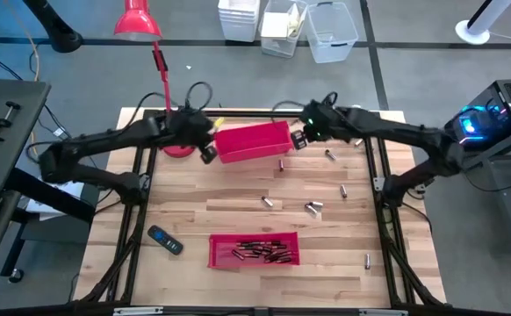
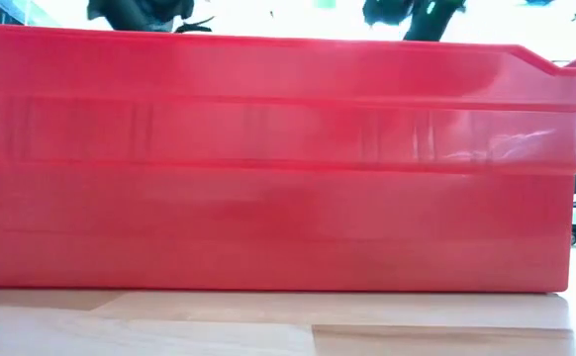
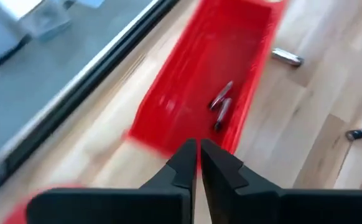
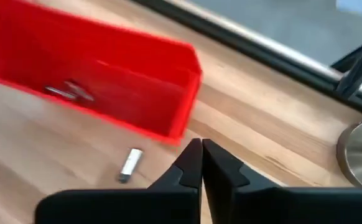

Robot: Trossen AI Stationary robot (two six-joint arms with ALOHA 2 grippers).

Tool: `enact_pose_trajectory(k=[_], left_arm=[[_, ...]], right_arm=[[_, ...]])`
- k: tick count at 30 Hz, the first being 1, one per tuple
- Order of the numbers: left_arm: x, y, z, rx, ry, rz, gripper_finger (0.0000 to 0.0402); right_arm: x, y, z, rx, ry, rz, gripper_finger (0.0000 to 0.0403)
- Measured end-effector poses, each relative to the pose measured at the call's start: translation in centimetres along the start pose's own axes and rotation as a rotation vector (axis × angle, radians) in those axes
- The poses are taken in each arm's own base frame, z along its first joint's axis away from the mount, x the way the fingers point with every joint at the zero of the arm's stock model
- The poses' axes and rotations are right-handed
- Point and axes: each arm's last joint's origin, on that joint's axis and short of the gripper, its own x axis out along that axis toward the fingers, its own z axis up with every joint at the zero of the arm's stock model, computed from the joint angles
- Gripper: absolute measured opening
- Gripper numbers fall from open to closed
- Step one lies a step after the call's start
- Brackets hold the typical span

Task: Sort batteries
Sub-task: Adjust the top red bin, then put the silver battery into the top red bin

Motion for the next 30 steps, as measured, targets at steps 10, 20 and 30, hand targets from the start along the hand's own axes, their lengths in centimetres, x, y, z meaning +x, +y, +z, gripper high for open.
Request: enact_pose_trajectory(k=[10, 20, 30], left_arm=[[2.5, 0.1, -7.0, -0.266, 0.16, 0.079, 0.0], [5.0, -0.3, -8.4, -0.253, 0.181, 0.09, 0.0], [5.0, -0.3, -8.3, -0.229, 0.172, 0.085, 0.0]], right_arm=[[10.1, -2.3, 2.1, 0.079, 0.214, 0.133, 0.0001], [11.9, 2.6, -0.5, 0.021, 0.258, 0.179, 0.0], [10.2, 6.1, -0.4, 0.042, 0.064, 0.261, 0.0]])
